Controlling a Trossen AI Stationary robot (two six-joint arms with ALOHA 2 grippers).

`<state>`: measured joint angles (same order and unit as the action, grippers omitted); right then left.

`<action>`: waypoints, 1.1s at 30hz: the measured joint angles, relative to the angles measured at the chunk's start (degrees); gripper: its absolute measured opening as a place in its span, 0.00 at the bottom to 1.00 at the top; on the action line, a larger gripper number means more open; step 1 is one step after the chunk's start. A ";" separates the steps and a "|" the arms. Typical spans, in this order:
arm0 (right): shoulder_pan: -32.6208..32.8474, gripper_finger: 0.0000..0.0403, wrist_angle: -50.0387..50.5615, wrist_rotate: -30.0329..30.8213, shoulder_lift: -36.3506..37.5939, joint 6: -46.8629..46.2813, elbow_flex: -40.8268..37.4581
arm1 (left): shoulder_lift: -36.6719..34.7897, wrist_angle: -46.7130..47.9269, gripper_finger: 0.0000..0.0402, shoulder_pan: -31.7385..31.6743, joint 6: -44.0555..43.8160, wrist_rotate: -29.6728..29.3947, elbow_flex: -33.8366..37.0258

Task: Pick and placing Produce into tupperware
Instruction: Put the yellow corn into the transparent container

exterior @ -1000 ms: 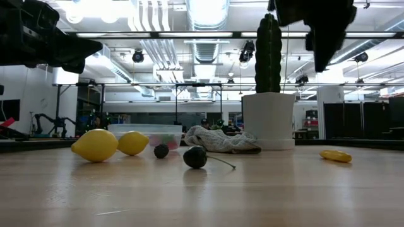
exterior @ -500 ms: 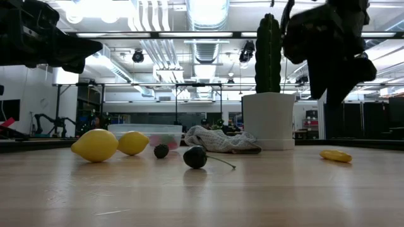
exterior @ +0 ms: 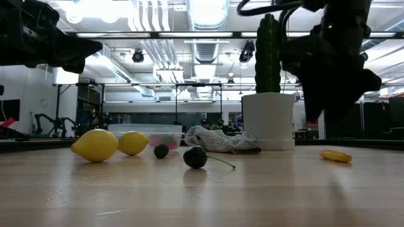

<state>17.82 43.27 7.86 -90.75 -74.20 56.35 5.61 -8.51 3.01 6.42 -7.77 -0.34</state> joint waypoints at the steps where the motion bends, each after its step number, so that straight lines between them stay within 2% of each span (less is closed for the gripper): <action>1: 0.12 0.56 0.00 -0.33 -1.29 0.17 0.76 | -0.01 0.04 0.00 0.02 0.00 0.00 0.00; 5: 0.52 0.56 4.39 -0.77 -5.48 0.97 4.73 | -0.04 0.02 0.00 0.00 0.01 0.02 0.00; 11: 0.81 0.56 15.09 -0.75 -9.39 -2.95 10.95 | -0.02 0.02 0.00 0.00 0.02 0.02 0.00; 22: 0.81 0.56 15.03 -2.80 -15.94 -5.74 12.58 | 0.20 0.11 0.00 0.02 0.00 0.04 0.00; 33: 0.92 0.56 12.37 -3.13 -16.20 -8.32 9.79 | 0.50 0.17 0.00 0.02 0.00 0.02 0.00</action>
<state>18.74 55.64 4.73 -106.96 -82.52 66.14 6.10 -8.34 3.03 6.42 -7.75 -0.34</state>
